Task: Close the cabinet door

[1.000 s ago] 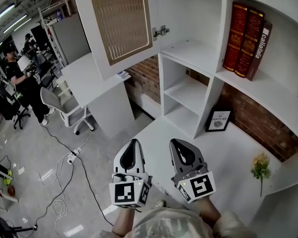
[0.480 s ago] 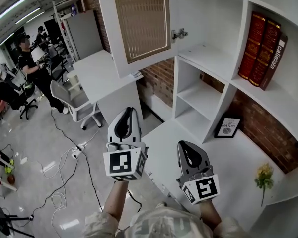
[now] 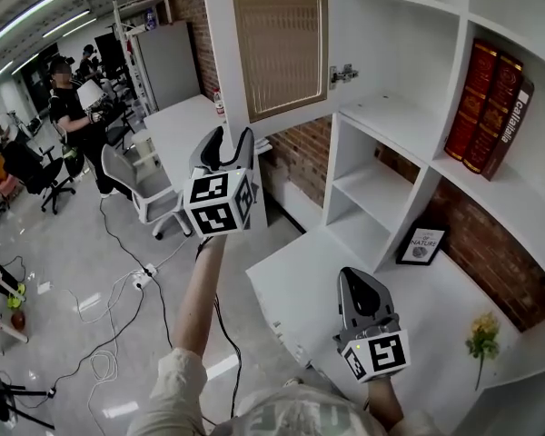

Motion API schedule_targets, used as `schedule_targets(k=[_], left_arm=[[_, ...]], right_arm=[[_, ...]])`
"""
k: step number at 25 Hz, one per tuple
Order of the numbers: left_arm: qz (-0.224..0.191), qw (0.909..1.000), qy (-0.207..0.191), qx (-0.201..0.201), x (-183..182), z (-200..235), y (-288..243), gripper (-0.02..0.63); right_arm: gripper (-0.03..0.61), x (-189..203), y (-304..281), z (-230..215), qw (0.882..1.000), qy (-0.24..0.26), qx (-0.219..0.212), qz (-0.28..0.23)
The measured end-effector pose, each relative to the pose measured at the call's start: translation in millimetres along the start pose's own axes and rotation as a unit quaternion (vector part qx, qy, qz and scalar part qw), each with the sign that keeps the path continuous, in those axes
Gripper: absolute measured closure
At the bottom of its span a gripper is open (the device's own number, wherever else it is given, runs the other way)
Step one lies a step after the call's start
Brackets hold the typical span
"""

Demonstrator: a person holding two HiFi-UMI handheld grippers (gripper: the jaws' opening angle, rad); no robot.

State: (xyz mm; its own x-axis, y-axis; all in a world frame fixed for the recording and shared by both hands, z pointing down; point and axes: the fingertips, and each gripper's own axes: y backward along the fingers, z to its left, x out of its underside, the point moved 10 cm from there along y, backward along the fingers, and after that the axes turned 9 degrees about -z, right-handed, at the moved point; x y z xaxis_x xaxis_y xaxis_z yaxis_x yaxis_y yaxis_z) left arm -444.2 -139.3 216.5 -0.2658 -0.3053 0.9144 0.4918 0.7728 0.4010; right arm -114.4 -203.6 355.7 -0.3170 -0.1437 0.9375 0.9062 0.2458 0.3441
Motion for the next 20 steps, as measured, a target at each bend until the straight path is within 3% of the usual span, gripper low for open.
schedule_targets(k=[6, 12, 20], left_arm=[[-0.002, 0.9996, 0.025, -0.016, 2.8, 21.0, -27.4, 0.413], [0.036, 0.998, 0.05, 0.015, 14.7, 29.7, -45.5, 0.414], [0.039, 0.9973, 0.056, 0.025, 15.7, 27.5, -45.7, 0.449]], right_arm=[[0.561, 1.7, 6.9, 1.9, 1.0, 0.009, 0.005, 0.01], [0.561, 2.5, 12.4, -0.4, 1.0, 0.016, 0.016, 0.018], [0.561, 2.3, 16.3, 1.3, 0.999, 0.025, 0.023, 0.021]])
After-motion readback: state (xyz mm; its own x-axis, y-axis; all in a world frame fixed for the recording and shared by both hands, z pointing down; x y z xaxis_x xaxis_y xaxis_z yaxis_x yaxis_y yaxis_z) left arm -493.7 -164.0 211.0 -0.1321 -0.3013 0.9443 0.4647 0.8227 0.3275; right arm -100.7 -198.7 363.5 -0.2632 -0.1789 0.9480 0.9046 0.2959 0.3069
